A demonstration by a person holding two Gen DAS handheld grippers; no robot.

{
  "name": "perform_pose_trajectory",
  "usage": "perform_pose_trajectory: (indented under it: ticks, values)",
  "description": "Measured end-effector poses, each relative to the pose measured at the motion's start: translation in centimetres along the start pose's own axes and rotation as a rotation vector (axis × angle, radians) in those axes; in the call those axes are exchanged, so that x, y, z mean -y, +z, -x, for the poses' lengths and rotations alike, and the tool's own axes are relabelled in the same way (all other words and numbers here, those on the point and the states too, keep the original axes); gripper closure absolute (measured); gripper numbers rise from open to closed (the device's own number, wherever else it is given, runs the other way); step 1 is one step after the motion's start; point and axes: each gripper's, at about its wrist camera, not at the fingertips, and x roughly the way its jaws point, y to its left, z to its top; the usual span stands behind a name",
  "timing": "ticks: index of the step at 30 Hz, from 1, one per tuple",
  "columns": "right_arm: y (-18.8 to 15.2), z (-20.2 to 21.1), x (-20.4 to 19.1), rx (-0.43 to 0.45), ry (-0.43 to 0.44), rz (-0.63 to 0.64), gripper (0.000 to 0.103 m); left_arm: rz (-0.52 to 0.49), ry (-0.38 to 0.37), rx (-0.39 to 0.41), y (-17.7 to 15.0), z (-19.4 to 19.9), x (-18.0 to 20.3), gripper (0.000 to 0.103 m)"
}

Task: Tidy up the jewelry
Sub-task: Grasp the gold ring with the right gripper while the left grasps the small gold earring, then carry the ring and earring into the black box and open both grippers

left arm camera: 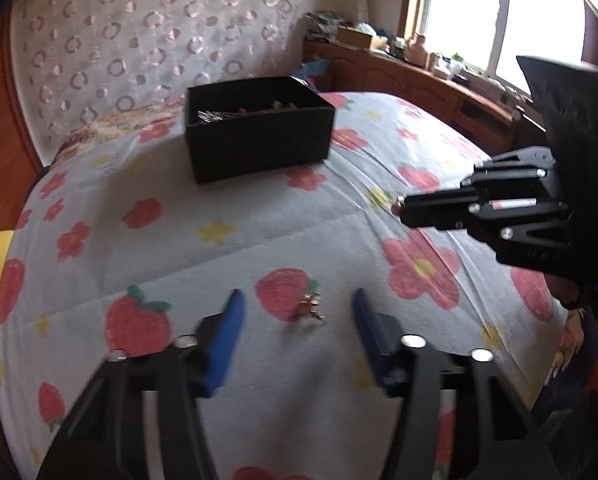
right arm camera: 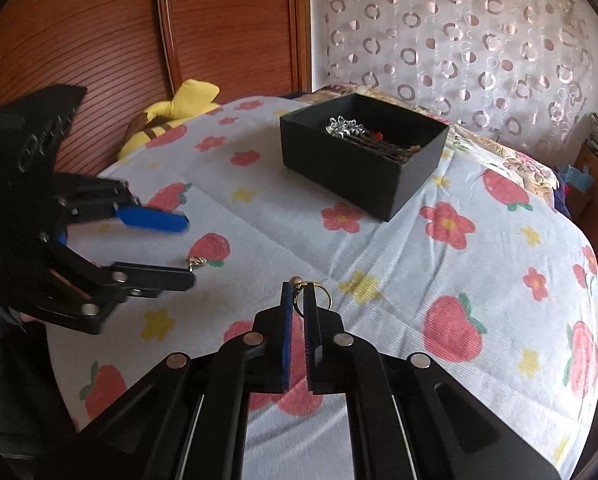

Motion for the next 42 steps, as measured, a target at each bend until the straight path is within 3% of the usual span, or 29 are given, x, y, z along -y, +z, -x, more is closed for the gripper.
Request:
perform_pose_trajectory:
  ticks: [6, 18, 28, 42]
  values:
    - [-0.1, 0.3, 0.0, 0.006, -0.002, -0.001, 0.097, -0.018, 0.009, -0.020, 0.0, -0.5, 0.5, 0.092]
    - [1.6, 0.9, 0.5, 0.041, -0.032, -0.001, 0.097, 0.047, -0.006, 0.051, 1.8, 1.0, -1.8, 0.093]
    - [7.4, 0.0, 2.9, 0.116, -0.061, -0.039, 0.097, 0.087, 0.019, 0.099, 6.0, 1.4, -4.5, 0.093]
    - [11.4, -3.8, 5.5, 0.067, -0.114, -0.066, 0.096, 0.096, 0.072, 0.125, 11.2, 0.1, -6.4, 0.093]
